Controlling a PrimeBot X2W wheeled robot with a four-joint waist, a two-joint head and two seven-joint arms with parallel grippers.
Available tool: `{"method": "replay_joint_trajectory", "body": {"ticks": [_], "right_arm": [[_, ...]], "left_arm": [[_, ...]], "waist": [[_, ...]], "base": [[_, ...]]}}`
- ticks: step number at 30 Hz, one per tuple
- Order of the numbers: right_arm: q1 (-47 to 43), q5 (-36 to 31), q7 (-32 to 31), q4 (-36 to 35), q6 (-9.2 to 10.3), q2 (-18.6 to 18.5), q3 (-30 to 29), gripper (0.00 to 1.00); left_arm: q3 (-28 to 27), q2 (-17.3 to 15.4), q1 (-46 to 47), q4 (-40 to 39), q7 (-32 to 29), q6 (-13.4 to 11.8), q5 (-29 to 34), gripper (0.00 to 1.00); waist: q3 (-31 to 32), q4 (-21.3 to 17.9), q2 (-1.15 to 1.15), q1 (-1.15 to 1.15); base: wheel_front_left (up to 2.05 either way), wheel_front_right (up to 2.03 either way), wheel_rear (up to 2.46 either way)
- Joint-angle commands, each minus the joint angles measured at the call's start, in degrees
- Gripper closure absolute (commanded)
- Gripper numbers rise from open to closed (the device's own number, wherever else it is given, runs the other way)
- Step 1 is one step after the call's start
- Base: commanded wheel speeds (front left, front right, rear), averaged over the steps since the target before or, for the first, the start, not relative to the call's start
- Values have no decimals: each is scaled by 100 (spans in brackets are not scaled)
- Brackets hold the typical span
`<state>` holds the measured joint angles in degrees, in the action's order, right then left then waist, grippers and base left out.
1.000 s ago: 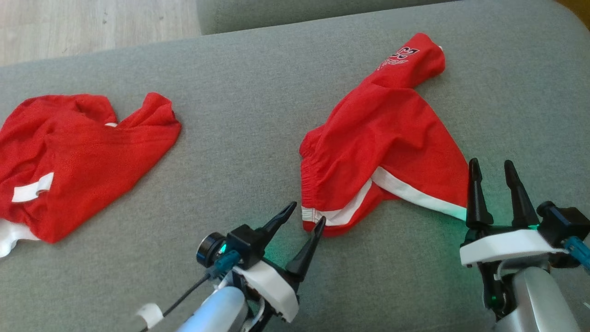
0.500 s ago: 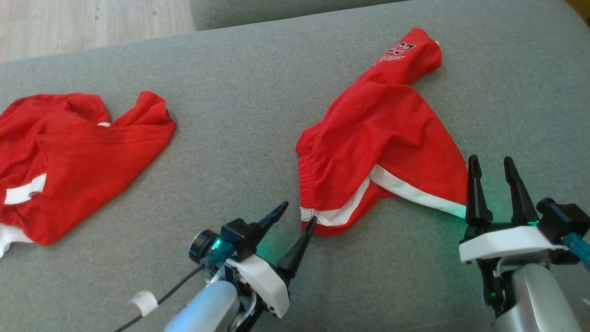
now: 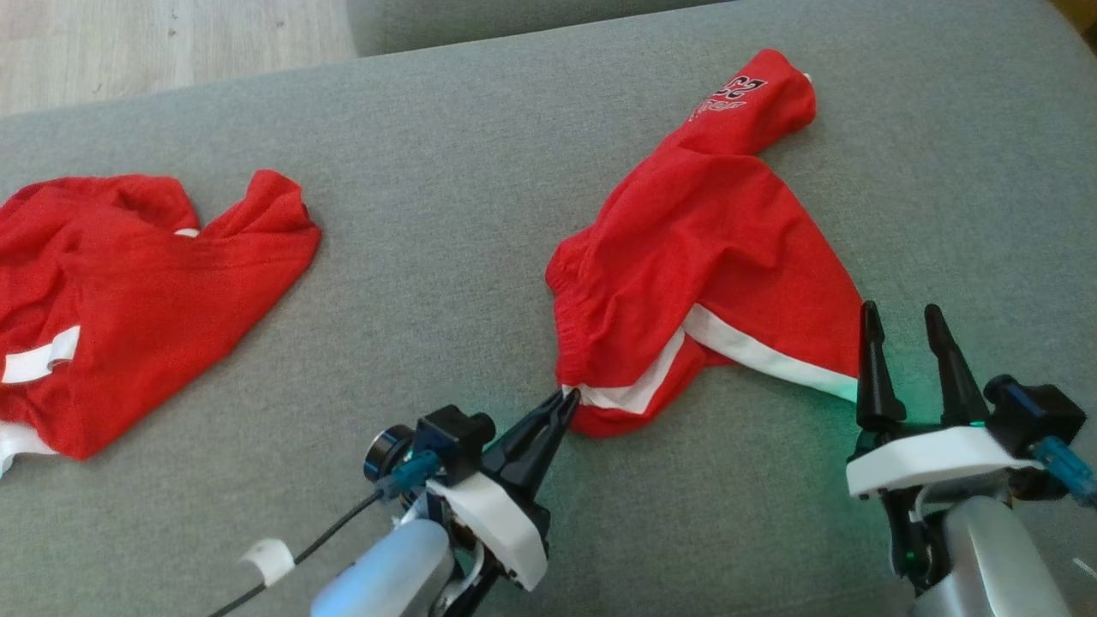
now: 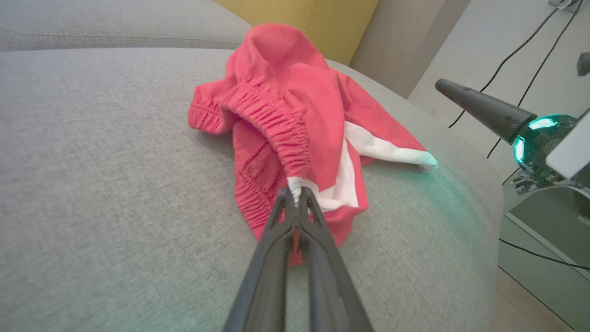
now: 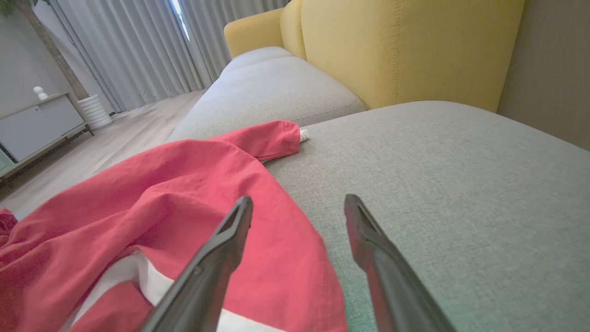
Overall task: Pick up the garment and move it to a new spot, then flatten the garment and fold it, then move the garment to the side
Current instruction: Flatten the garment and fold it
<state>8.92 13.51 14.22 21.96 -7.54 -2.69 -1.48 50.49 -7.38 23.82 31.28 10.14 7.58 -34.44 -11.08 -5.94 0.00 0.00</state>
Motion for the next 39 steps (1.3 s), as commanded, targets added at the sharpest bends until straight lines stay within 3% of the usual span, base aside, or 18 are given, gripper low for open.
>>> {"method": "replay_joint_trajectory", "body": {"ticks": [1, 8, 17, 39], "right_arm": [[228, -31, 78, -125, 5, -19, 156, 0], [149, -299, -49, 180, 5, -19, 269, 0], [-211, -45, -551, 489, 5, -19, 329, 0], [-68, -299, -593, 949, 5, -19, 317, 0]], "left_arm": [[-131, -92, 281, -140, 102, -9, -18, 100], [-506, -201, 289, -216, 413, -310, 49, 100], [-1064, -283, 54, -622, 483, -629, 311, 100], [-1467, -95, -262, -580, 486, -414, 727, 100]], "waist": [[4, 2, 0, 0], [114, 0, 0, 0], [278, 75, 0, 0], [383, 133, 0, 0]], "base": [[0, 0, 0], [0, 0, 0], [0, 0, 0], [0, 0, 0]]}}
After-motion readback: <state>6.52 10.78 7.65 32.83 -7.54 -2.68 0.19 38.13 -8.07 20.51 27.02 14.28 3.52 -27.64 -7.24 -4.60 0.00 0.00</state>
